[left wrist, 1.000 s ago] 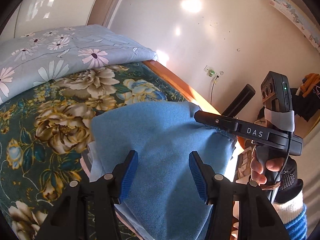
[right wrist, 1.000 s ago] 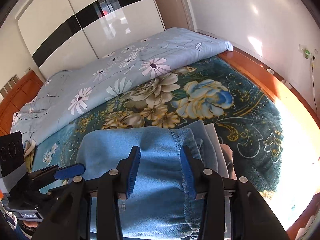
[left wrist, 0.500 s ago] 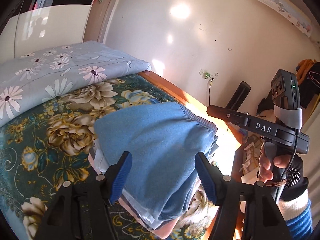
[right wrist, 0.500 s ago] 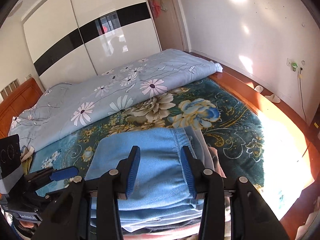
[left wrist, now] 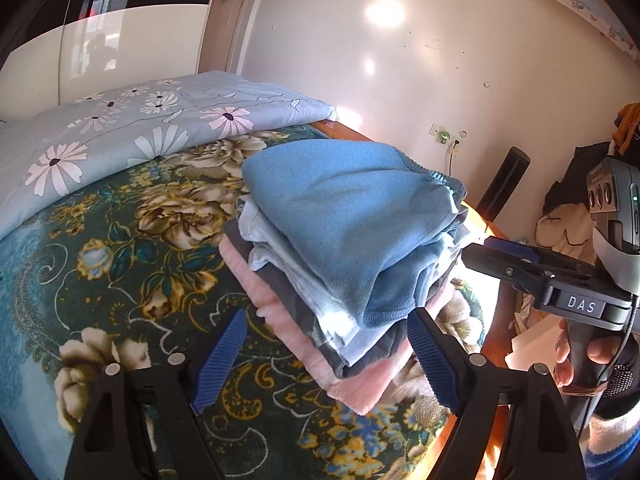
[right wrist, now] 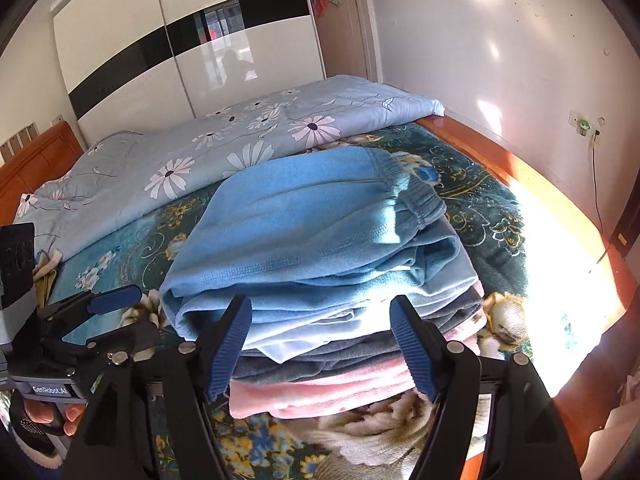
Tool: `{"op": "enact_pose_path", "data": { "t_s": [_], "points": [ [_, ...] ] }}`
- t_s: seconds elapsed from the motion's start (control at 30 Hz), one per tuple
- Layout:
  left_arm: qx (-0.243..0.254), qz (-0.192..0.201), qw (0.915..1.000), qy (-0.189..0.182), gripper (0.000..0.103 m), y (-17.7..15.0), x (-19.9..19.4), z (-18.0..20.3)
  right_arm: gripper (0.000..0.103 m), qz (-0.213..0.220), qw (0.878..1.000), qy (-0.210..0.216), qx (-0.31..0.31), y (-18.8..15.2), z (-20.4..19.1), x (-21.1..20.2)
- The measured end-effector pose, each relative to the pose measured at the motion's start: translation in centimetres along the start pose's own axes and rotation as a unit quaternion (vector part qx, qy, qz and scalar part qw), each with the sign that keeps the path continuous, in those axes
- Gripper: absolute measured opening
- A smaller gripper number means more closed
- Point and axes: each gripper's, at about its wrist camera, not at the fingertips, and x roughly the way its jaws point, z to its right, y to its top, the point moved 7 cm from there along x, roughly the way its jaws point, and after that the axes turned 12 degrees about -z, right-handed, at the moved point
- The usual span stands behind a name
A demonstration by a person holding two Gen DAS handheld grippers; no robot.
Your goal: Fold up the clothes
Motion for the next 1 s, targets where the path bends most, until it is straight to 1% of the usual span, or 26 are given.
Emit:
{"op": "enact_pose_path", "data": {
  "t_s": [0.1,0.13,0.17,0.2,0.23,0.27,0.43,0.53,0.6,0.67,0.73,0.87,0.93,1.0],
  "points": [
    [-0.003,0.0,0.9999,0.013,0.086,-0.9,-0.1,-0.4,0.073,0.001,1.0,-0.004,0.007,-0.8,-0.3,0.2],
    [-0.003,0.003,0.9998,0.017,0.09,-1.1,-0.2,-0.5,0.073,0.003,1.0,-0.006,0.01,-1.0,-0.4,0.2],
    [-0.003,0.007,0.9997,0.022,0.096,-1.3,-0.4,-0.6,0.078,0.004,1.0,-0.008,0.014,-1.3,-0.4,0.3],
    [-0.004,0.013,0.9995,0.027,0.1,-1.5,-0.6,-0.7,0.084,0.006,1.0,-0.01,0.017,-1.5,-0.5,0.3],
    [-0.007,0.018,0.9994,0.029,0.103,-1.7,-0.7,-0.8,0.096,0.007,1.0,-0.014,0.02,-1.8,-0.5,0.3],
    [-0.01,0.023,0.9992,0.031,0.103,-1.9,-0.8,-0.9,0.099,0.009,0.999,-0.019,0.024,-2.0,-0.5,0.3],
    [-0.027,0.035,0.9984,0.036,0.103,-3.0,-1.1,-1.2,0.099,0.022,0.998,-0.039,0.048,-3.3,-0.6,-0.2],
    [-0.027,0.035,0.9983,0.039,0.103,-3.6,-1.4,-0.9,0.101,0.019,0.997,-0.062,0.046,-4.1,-1.0,-0.5],
    [-0.033,0.037,0.9982,0.035,0.103,-4.0,-1.8,-0.8,0.103,0.015,0.996,-0.076,0.041,-4.6,-1.4,-0.8],
    [-0.044,0.039,0.9978,0.03,0.103,-4.4,-2.2,-0.8,0.103,0.004,0.996,-0.081,0.045,-5.3,-1.7,-0.9],
    [-0.056,0.037,0.997,0.04,0.103,-4.8,-2.6,-1.0,0.103,-0.009,0.995,-0.087,0.05,-6.2,-2.0,-0.9],
    [-0.061,0.044,0.9934,0.087,0.103,-5.0,-4.1,-1.3,0.103,-0.018,0.994,-0.098,0.044,-7.1,-2.8,-1.6],
    [-0.058,0.043,0.9932,0.092,0.103,-5.0,-4.8,-1.0,0.103,-0.02,0.993,-0.106,0.042,-7.4,-3.3,-2.1],
    [-0.053,0.037,0.9946,0.081,0.103,-5.1,-5.4,-0.4,0.103,-0.018,0.993,-0.113,0.038,-7.7,-3.7,-2.6]
  ]
}}
